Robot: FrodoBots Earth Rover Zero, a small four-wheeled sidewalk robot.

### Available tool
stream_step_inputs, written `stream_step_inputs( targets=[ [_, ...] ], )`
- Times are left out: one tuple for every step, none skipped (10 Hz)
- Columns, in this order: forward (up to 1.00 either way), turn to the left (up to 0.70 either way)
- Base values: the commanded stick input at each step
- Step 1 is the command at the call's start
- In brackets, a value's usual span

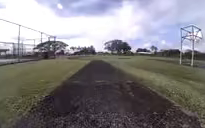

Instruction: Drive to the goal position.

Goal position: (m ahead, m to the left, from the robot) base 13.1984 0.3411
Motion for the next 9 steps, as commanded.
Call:
stream_step_inputs(
  targets=[
    [0.50,0.00],
    [0.50,0.00],
    [0.50,0.00],
    [0.50,0.00],
    [0.50,0.00],
    [0.50,0.00],
    [0.50,0.00],
    [0.50,0.00],
    [0.50,0.00]
  ],
)
